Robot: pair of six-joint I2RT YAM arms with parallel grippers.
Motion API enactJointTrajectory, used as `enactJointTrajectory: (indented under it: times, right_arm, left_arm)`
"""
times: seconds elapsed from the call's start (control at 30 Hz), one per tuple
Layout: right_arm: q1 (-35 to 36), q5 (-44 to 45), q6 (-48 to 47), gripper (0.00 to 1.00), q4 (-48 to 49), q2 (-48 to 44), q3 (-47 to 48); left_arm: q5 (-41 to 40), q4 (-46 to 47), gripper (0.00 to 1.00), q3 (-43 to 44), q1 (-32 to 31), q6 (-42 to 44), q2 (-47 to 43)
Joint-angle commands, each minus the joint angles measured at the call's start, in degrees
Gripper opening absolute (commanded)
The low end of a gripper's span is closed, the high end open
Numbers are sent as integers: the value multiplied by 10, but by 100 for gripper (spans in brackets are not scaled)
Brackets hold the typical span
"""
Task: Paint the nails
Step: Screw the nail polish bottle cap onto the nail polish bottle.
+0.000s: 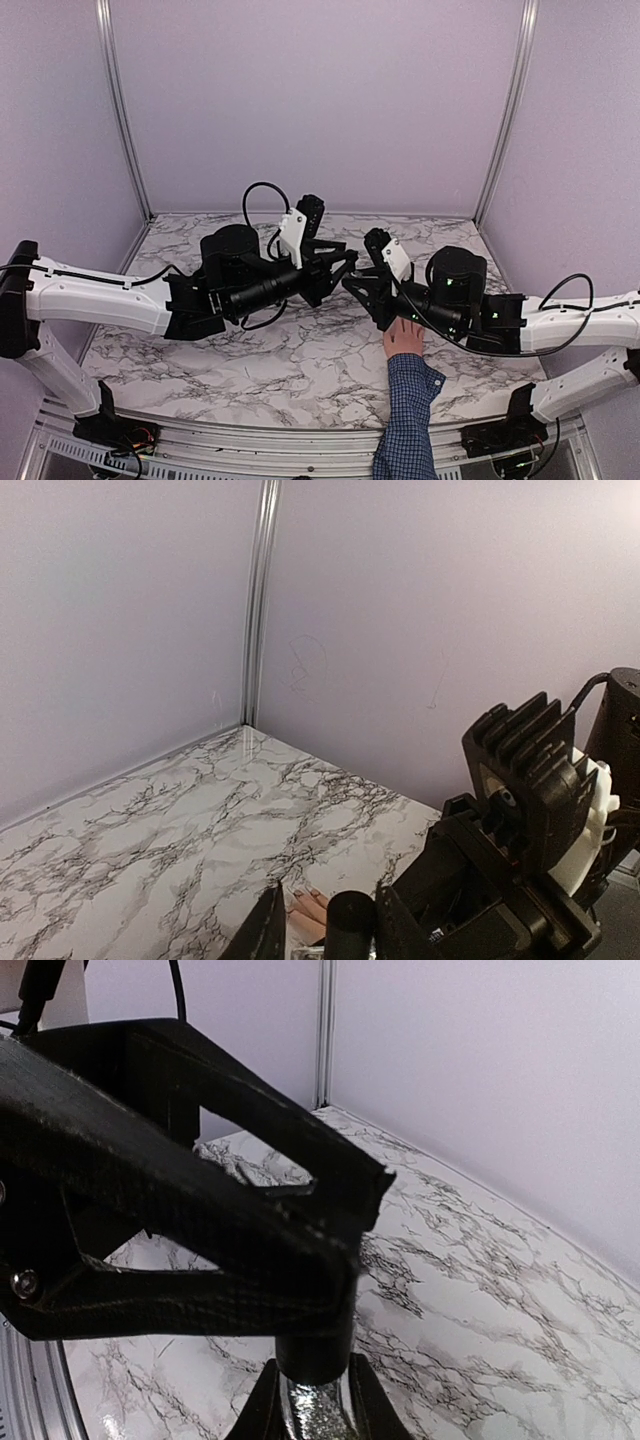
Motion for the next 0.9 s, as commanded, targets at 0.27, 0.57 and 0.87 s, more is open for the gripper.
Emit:
enactJointTrajectory:
  times: [0.27,0.57,0.87]
  right_arm:
    - [8,-26,-5,0,13,-2,9]
    - [7,-177,-41,0,24,-36,17]
    - [7,-378,-82,0,10,-63,37]
  left_arm:
    - [48,18,5,0,-3,16,-5]
    - [190,10,0,-19,-1,61,-39]
    - [369,-40,0,-30,4,98,-62]
